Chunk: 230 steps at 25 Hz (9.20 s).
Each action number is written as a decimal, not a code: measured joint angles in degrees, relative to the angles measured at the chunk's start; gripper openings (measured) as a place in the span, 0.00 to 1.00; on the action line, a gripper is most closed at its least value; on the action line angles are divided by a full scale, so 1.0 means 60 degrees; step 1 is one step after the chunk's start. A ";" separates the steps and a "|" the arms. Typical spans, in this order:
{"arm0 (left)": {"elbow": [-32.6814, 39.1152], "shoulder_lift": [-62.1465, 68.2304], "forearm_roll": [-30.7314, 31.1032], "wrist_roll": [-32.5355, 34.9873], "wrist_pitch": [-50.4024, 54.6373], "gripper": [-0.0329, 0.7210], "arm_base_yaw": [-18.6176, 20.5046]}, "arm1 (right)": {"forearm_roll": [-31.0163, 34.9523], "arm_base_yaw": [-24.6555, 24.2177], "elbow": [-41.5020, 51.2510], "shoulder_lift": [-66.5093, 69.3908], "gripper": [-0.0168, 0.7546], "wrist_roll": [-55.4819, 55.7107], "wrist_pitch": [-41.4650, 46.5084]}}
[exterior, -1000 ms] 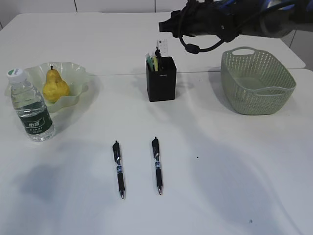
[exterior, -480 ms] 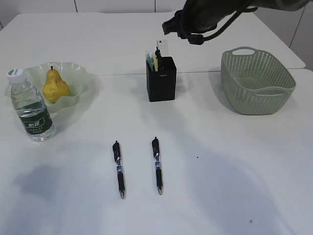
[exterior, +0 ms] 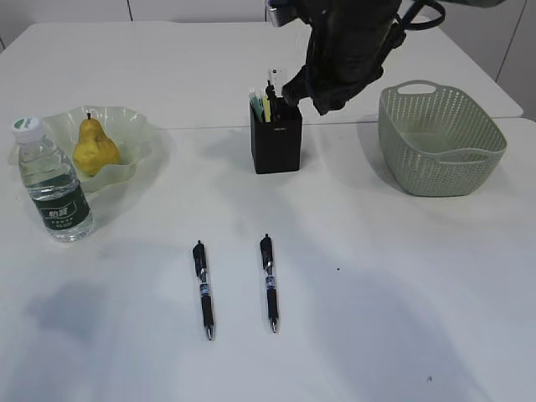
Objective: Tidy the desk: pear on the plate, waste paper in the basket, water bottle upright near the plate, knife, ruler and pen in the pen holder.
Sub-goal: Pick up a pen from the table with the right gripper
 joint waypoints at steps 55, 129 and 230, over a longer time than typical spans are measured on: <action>0.0000 0.0000 -0.0226 0.0000 0.1820 0.55 0.0000 | 0.5246 0.0543 -0.0328 0.2525 0.47 0.2801 0.2471; 0.0000 0.0000 -0.0046 0.0000 0.1906 0.55 0.0000 | 0.5109 0.0543 -0.0394 0.3185 0.48 0.2916 0.2074; 0.0000 0.0000 -0.0002 0.0000 0.2084 0.55 0.0000 | 0.4695 0.0543 -0.0409 0.3234 0.48 0.3444 0.1964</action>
